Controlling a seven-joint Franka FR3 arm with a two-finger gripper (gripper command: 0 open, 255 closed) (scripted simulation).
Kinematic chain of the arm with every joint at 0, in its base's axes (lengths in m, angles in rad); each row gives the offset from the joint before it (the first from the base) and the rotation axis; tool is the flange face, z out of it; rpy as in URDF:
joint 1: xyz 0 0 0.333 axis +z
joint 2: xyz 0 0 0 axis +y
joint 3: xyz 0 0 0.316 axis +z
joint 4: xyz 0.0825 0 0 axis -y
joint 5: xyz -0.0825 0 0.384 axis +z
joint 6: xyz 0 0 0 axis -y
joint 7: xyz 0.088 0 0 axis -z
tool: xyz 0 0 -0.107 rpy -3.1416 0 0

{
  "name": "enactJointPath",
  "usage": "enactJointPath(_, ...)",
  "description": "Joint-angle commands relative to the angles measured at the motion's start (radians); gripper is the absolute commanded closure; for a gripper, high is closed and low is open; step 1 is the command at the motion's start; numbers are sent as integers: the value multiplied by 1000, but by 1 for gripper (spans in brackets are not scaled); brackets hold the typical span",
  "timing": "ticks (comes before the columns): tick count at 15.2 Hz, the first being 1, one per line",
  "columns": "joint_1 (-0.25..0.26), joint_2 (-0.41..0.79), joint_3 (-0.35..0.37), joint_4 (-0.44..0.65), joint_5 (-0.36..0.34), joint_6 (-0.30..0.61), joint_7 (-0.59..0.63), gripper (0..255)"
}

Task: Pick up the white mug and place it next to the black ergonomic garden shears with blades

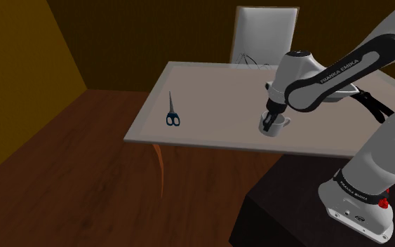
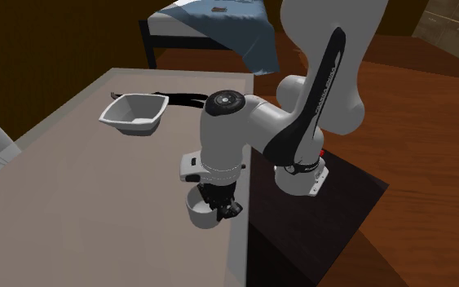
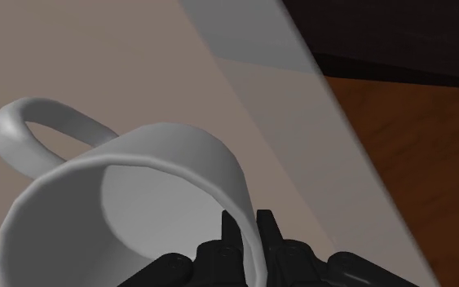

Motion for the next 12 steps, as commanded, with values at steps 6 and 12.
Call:
enactJointPath(6,8,-113,-5,29,12,-142,-12,255)
enactJointPath(12,12,-190,-8,66,18,-256,-19,255)
